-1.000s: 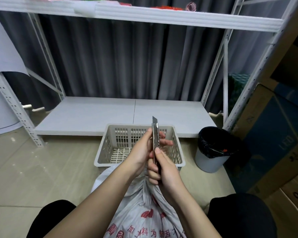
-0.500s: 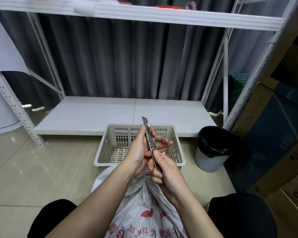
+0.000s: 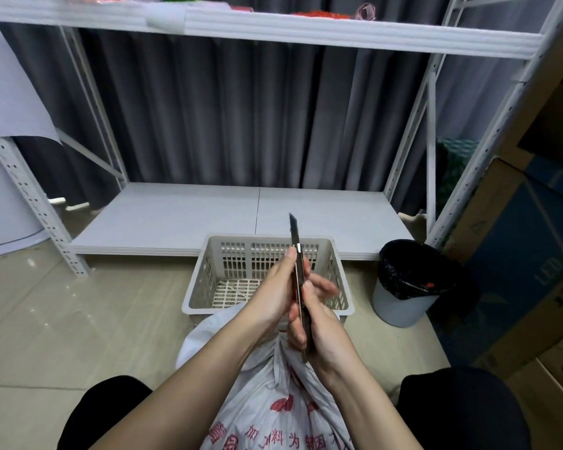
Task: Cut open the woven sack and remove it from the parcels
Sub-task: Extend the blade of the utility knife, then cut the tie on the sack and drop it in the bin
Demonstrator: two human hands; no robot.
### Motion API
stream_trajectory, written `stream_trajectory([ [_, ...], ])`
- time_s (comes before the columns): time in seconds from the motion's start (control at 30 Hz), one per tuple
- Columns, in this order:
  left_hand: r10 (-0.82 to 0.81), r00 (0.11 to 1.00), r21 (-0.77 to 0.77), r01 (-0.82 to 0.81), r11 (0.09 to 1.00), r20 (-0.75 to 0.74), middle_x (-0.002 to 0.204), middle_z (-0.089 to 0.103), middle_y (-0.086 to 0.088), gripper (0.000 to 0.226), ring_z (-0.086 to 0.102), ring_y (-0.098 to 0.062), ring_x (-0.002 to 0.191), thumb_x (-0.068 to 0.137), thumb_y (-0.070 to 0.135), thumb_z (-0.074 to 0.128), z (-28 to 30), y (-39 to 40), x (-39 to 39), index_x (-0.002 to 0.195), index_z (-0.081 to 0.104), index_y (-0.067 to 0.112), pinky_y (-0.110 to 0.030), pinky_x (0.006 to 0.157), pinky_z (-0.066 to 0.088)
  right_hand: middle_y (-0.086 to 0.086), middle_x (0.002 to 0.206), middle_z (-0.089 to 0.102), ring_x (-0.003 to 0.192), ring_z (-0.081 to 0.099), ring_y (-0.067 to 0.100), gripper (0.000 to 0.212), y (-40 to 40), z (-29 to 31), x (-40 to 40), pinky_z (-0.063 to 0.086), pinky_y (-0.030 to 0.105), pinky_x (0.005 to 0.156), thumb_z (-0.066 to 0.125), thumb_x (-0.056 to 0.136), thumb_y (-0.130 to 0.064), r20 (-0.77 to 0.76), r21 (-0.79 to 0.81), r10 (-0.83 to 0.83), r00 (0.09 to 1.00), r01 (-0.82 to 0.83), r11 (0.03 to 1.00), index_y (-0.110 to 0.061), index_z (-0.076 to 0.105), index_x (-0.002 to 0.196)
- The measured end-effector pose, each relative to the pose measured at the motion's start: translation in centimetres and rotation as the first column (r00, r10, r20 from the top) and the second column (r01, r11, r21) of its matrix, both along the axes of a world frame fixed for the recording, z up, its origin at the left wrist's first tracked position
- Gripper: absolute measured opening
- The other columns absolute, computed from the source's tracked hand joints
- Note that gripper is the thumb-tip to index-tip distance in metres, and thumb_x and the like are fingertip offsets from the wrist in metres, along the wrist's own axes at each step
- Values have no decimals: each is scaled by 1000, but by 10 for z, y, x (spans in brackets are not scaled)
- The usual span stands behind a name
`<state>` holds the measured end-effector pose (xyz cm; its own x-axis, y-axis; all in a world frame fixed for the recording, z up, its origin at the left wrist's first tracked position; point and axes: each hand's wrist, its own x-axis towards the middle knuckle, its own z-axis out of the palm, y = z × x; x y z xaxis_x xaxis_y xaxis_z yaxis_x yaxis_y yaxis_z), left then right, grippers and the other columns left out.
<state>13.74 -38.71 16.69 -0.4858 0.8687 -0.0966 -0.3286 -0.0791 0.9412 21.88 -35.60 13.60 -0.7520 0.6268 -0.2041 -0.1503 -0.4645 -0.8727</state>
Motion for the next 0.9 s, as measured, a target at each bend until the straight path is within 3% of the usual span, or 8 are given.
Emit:
stream_trajectory([
  [0.1, -16, 999, -15, 16, 1000, -34, 77, 73, -17, 43, 68, -36, 76, 101, 46, 19, -5, 1, -1, 85, 41, 13, -12, 27, 22, 2, 33, 34, 30, 27, 10, 52, 1, 0, 0, 18, 21, 38, 46, 87, -51, 48, 16, -6, 999, 5, 1000, -13, 52, 52],
  [0.23, -36, 995, -47, 32, 998, -88, 88, 73, -24, 44, 57, -41, 70, 100, 49, 23, -10, -2, -2, 90, 41, 10, -15, 29, 25, 1, 35, 37, 29, 28, 10, 56, 0, 0, 1, 21, 19, 35, 39, 93, -52, 102, 79, 2, 995, -10, 997, -12, 51, 55],
  [0.3, -44, 995, -59, 39, 998, -89, 89, 72, -25, 43, 63, -32, 64, 100, 48, 23, -9, -3, -2, 89, 41, 10, -16, 29, 25, 2, 36, 37, 30, 29, 11, 59, 0, 0, 2, 21, 20, 36, 37, 93, -54, 148, 120, 9, 989, -27, 992, -11, 49, 54],
  [0.4, -96, 983, -84, 83, 993, -158, 93, 69, -31, 55, 47, -15, 30, 101, 47, 20, -11, -5, -1, 82, 53, 7, -14, 30, 27, 2, 30, 36, 24, 31, 11, 67, -1, 1, 1, 22, 16, 32, 32, 93, -57, 237, 158, -4, 971, -35, 987, -11, 44, 46],
  [0.5, -114, 986, -108, 101, 989, -120, 105, 64, -37, 70, 58, -20, 44, 101, 48, 19, -15, -8, -2, 82, 69, 3, -13, 34, 37, 0, 28, 37, 21, 34, 10, 61, 1, -1, -3, 23, 13, 29, 32, 95, -55, 275, 185, -8, 961, -45, 982, -16, 46, 50],
  [0.63, -78, 996, -110, 73, 991, -39, 99, 68, -29, 59, 53, -12, 34, 104, 38, 24, -19, -10, -5, 103, 52, -14, -12, 31, 35, 4, 33, 46, 24, 42, 13, 57, 4, -7, -7, 34, 15, 30, 34, 101, -42, 261, 219, 31, 965, -91, 972, -8, 52, 59],
  [0.77, 40, 999, -185, -44, 982, -29, 75, 68, -7, 44, 63, -17, 57, 99, 44, 34, -38, -6, -8, 95, 60, 8, -23, 51, 48, 5, 40, 44, 27, 39, 11, 35, 16, -20, 4, 32, 15, 30, 36, 102, -27, 129, 187, -13, 992, -11, 982, -4, 55, 84],
  [0.9, 291, 905, -288, -381, 879, -309, 90, 68, -14, 27, 64, -20, 68, 102, 27, 37, -68, -14, -31, 87, 57, 16, -31, 60, 53, 1, 51, 42, 37, 38, 11, 20, 41, -35, 26, 31, 19, 34, 39, 102, -22, 129, 210, -167, 977, 138, 968, -6, 50, 95],
])
